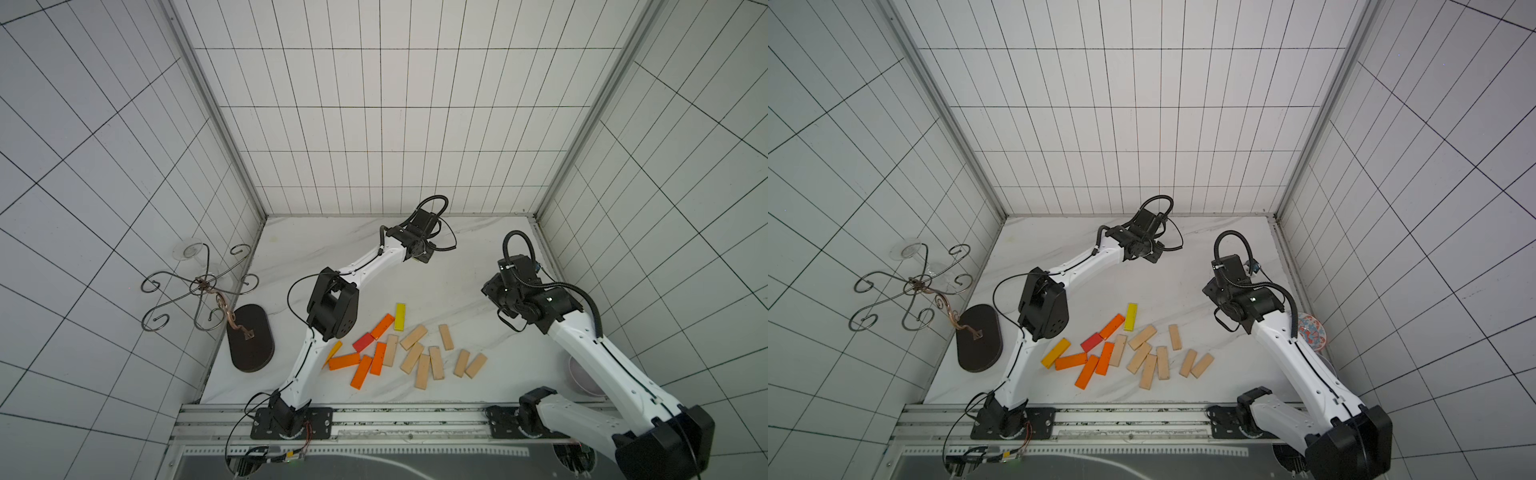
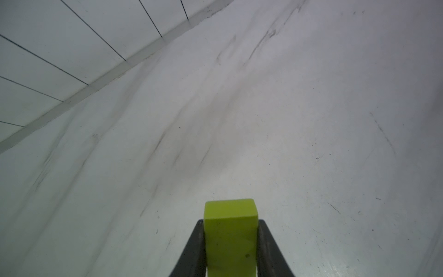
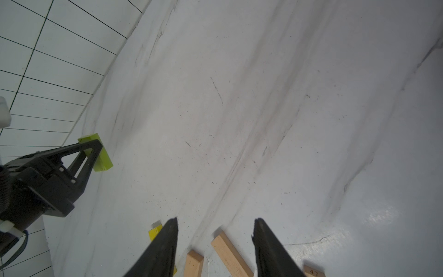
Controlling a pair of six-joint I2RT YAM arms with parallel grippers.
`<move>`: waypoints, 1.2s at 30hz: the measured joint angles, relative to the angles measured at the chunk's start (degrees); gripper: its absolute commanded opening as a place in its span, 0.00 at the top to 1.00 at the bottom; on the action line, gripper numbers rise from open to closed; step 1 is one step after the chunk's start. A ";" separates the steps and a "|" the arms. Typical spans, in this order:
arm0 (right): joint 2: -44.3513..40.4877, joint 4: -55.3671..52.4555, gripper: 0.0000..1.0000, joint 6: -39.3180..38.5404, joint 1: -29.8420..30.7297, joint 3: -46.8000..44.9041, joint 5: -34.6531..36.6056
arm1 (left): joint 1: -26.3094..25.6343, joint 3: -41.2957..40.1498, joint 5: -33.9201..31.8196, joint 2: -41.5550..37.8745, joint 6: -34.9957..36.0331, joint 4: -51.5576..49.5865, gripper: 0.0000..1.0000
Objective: Assemble a giraffe with building blocks
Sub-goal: Place the building block at the center of the board.
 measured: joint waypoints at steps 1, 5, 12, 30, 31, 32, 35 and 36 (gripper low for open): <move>-0.15 -0.02 0.47 -0.28 -0.63 -0.37 -0.24 | 0.00 2.05 0.37 2.08 1.20 -0.50 0.84; -0.24 0.11 0.47 -1.36 -2.93 -1.99 -1.33 | -0.33 9.40 1.05 8.63 5.14 -2.86 0.82; -0.24 0.50 0.47 -2.54 -4.94 -3.76 -2.99 | -2.47 12.37 1.22 13.73 10.01 -6.19 0.78; 1.90 0.81 0.42 -6.25 -6.03 -3.72 -3.06 | -3.17 14.25 1.49 14.84 14.64 -9.55 0.14; 2.38 0.72 0.41 -6.84 -6.03 -3.63 -2.99 | -3.06 13.49 1.46 13.97 14.32 -9.31 0.13; 2.99 0.39 0.40 -7.52 -6.03 -3.41 -2.93 | -2.84 12.11 1.51 12.50 14.10 -8.83 0.13; 7.19 -1.03 0.38 -11.43 -6.03 -0.57 -2.73 | -2.14 4.28 1.57 3.26 11.65 -6.01 0.13; 9.03 -1.25 0.36 -13.11 -6.03 0.94 -2.71 | -1.68 0.57 1.57 -1.53 10.29 -4.42 0.13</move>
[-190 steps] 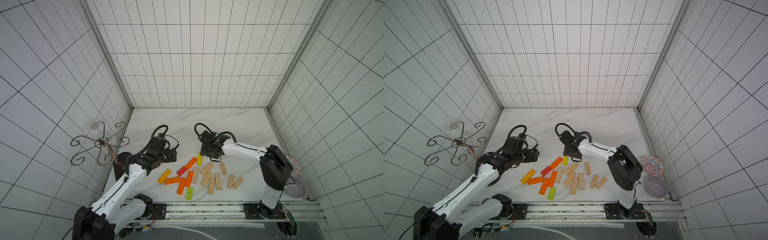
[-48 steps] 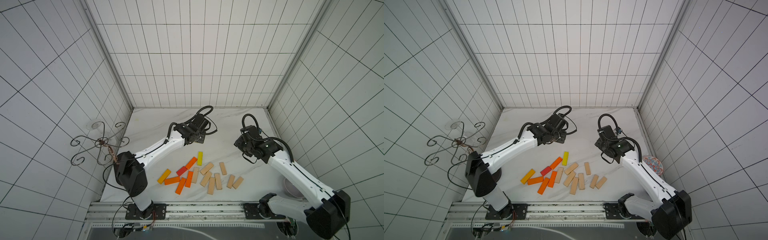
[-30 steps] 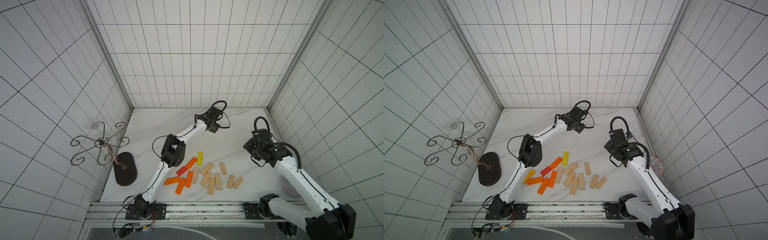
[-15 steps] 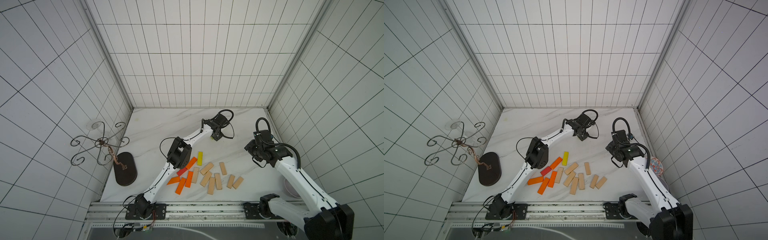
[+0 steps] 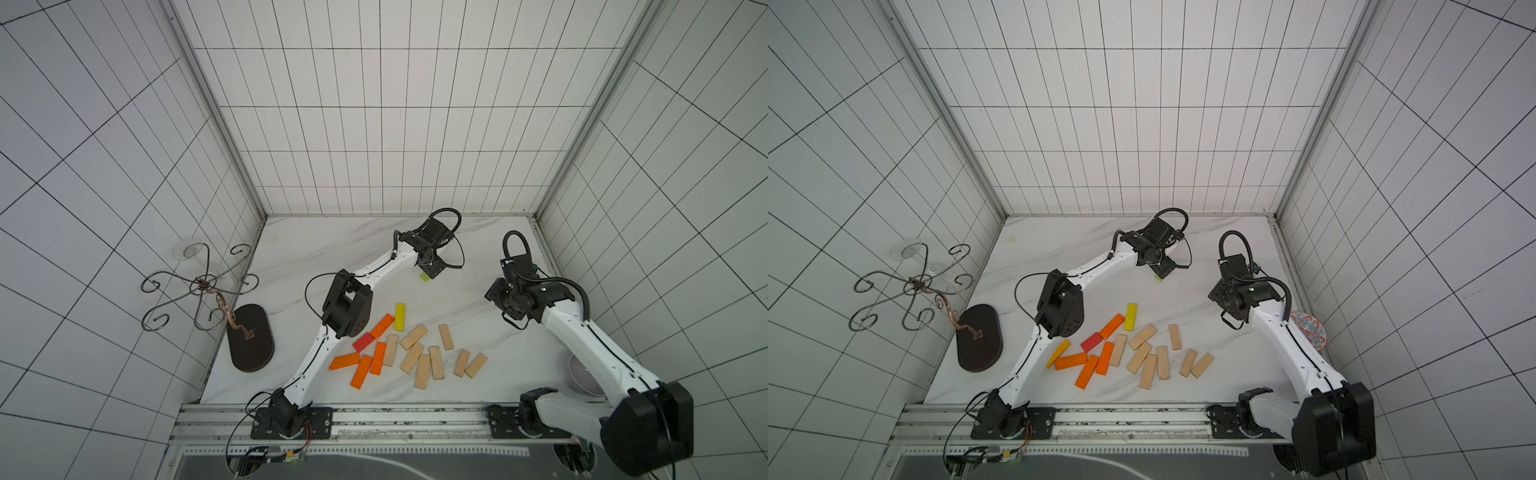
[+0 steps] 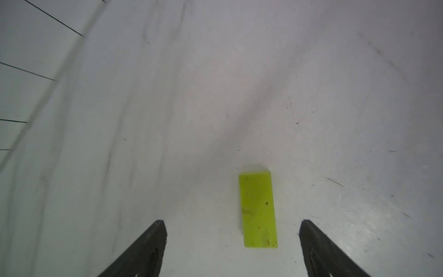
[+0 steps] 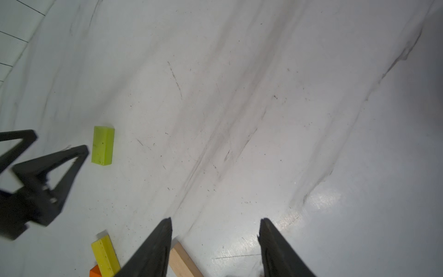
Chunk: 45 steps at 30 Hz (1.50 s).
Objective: Assemble a giraffe with building blocks
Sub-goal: Place the building block at the center of the board, then adjust the building block at the center of the board.
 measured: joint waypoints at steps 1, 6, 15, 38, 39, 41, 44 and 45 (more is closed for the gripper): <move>2.29 -0.04 0.34 -2.19 0.04 1.95 0.00 | 0.61 -3.85 0.04 -5.27 -1.46 1.92 0.13; 11.54 2.10 0.25 -16.37 1.77 8.90 -1.14 | 6.58 -22.14 0.48 -33.86 -11.08 13.27 0.13; 26.73 6.29 0.22 -41.20 8.63 18.45 -2.32 | 14.14 -49.24 6.97 -58.36 -24.55 20.55 0.11; 56.08 2.97 0.16 -58.01 9.07 47.01 -12.33 | 15.41 -69.59 17.18 -68.48 -28.92 15.04 0.10; 56.85 2.67 0.16 -58.12 9.14 47.91 -12.37 | 15.43 -69.70 17.20 -68.50 -28.92 14.91 0.10; 58.10 2.16 0.16 -58.25 9.40 49.24 -12.31 | 15.47 -69.81 17.22 -68.63 -28.92 14.88 0.10; 58.95 1.36 0.16 -58.23 9.84 49.88 -12.26 | 15.52 -69.83 17.22 -68.83 -28.89 14.88 0.10; 58.97 1.11 0.16 -58.21 9.90 49.90 -12.20 | 15.56 -69.88 17.25 -68.91 -28.89 14.88 0.10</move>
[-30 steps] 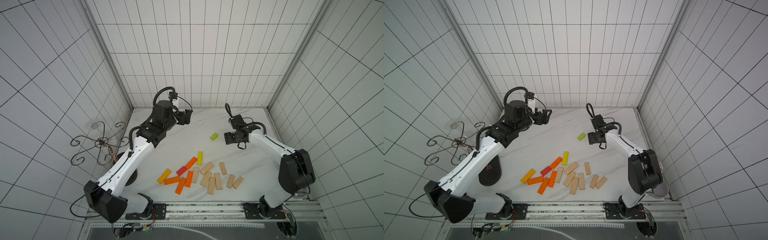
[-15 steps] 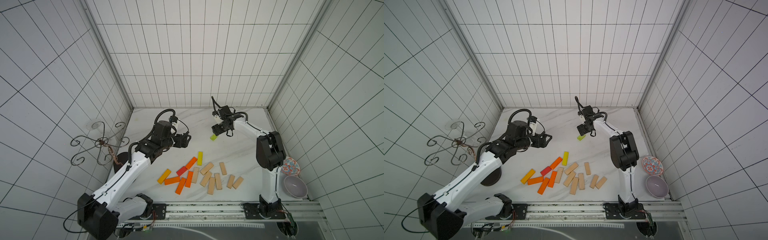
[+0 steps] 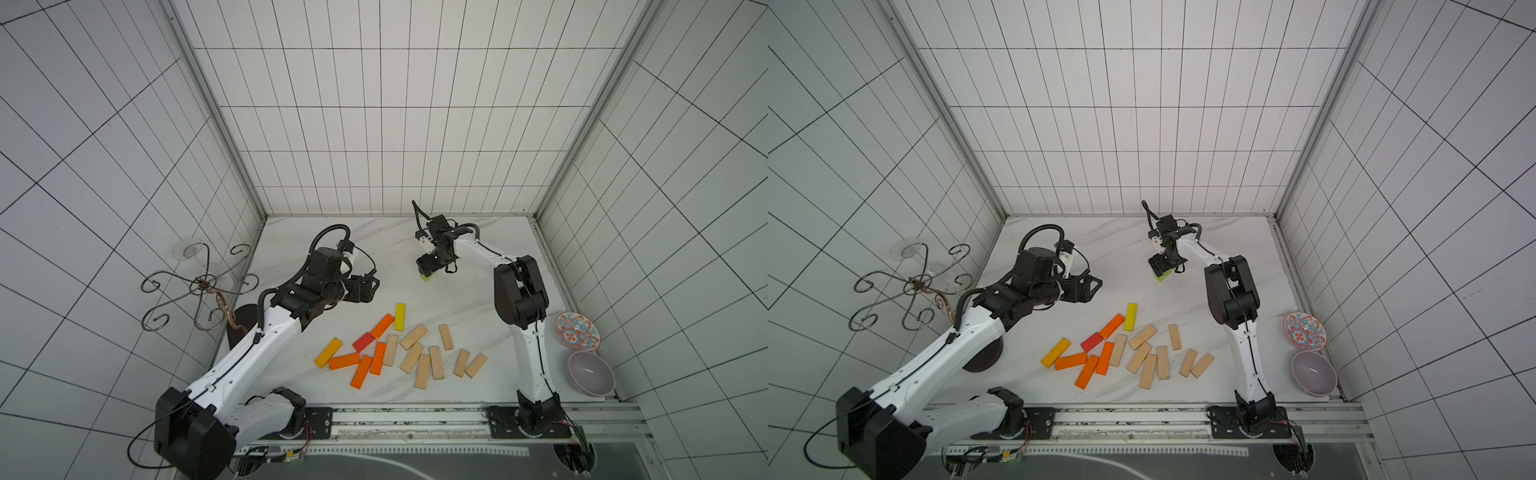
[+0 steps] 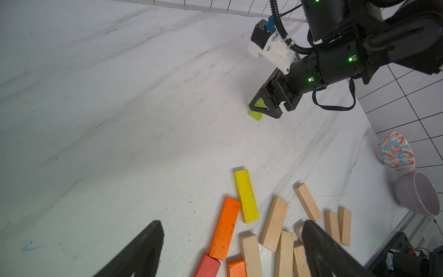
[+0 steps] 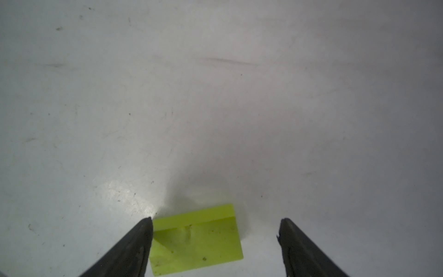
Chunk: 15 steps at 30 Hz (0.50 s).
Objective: Assemble a giraffe with building blocks
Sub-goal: Adjust the building block at the center of the board.
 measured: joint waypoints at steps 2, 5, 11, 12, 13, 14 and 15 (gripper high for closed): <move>0.00 -0.61 0.16 0.00 0.26 0.04 0.09 | 0.15 -0.17 0.00 -0.09 0.00 0.02 0.10; 0.15 -1.14 0.17 0.00 0.68 0.15 0.15 | 0.35 -0.46 0.00 -0.11 0.00 0.00 0.10; 1.60 -2.14 0.18 -0.28 1.40 0.35 0.63 | 0.63 -0.79 0.02 -0.11 0.00 0.00 0.10; 1.60 -2.25 0.19 -0.35 1.51 0.37 0.52 | 0.66 -0.85 0.02 -0.11 0.02 0.00 0.10; 1.60 -2.32 0.20 -0.42 1.53 0.37 0.66 | 0.68 -0.92 0.04 -0.11 0.02 0.00 0.10; 1.60 -2.38 0.22 -0.44 1.62 0.37 0.74 | 0.72 -0.96 0.04 -0.11 0.02 -0.02 0.10; 1.60 -2.54 0.24 -0.48 1.77 0.37 0.79 | 0.72 -0.98 0.04 -0.11 0.02 -0.07 0.10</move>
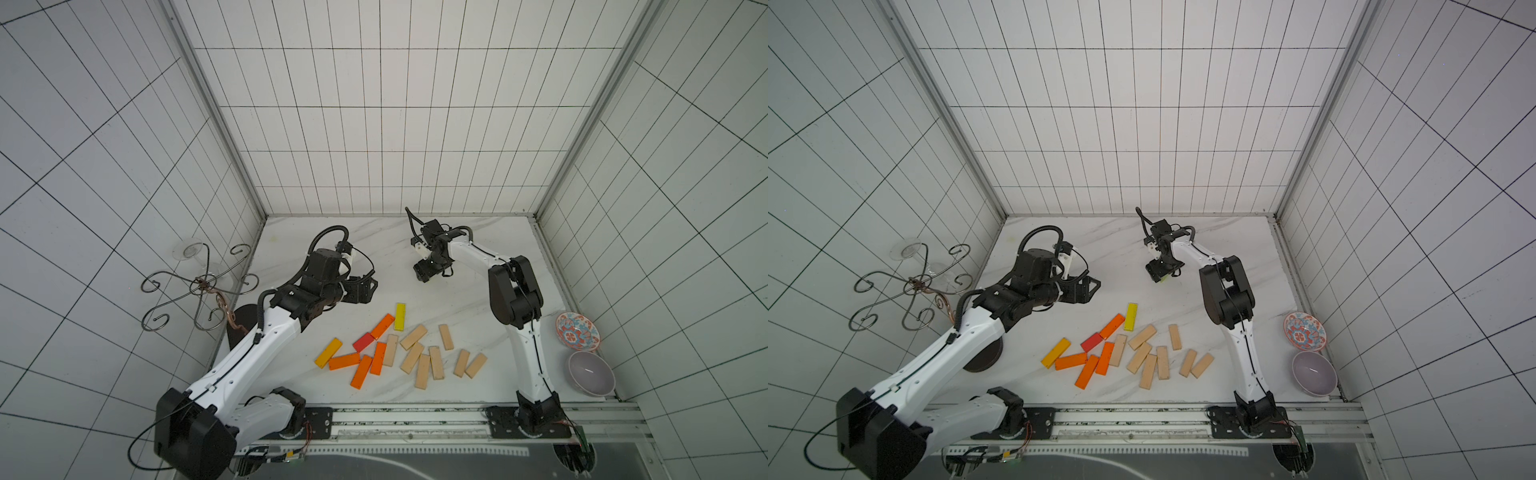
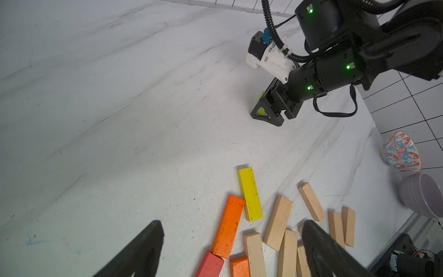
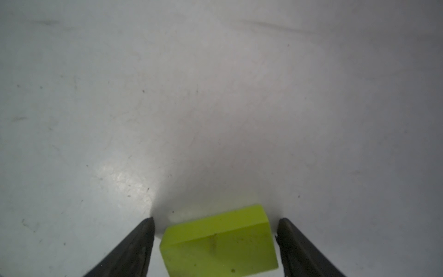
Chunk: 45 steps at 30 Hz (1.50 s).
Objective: Assemble a giraffe with building blocks
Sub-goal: Adjust the building block at the center of the board.
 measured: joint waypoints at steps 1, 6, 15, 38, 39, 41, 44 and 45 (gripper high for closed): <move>0.00 -0.04 0.28 0.00 0.00 0.02 0.11 | 0.04 0.00 0.02 0.00 0.00 0.02 0.10; 0.28 -1.49 0.42 1.70 -0.09 0.92 1.27 | 0.15 -0.09 0.02 0.00 0.00 0.00 0.10; 9.11 -8.13 0.50 17.20 -4.31 18.16 4.28 | 0.20 -0.11 0.02 0.22 -0.04 0.22 0.10; 16.28 -8.46 0.45 38.01 -7.13 29.77 4.31 | 0.92 -0.13 0.15 2.80 -0.02 1.81 0.10; 16.28 -8.46 0.43 38.01 -7.06 29.77 4.46 | 0.96 -0.13 0.13 2.80 -0.02 1.81 0.10; 16.28 -8.57 0.37 37.99 -6.95 29.77 4.81 | 0.96 -0.13 0.15 2.80 -0.02 1.81 0.09; 16.28 -8.85 0.28 37.62 -6.69 29.77 5.27 | 0.96 -0.13 0.17 2.80 -0.02 1.81 0.10; 16.28 -8.96 0.26 37.51 -6.54 29.77 5.35 | 0.96 -0.13 0.17 2.80 0.00 1.81 0.10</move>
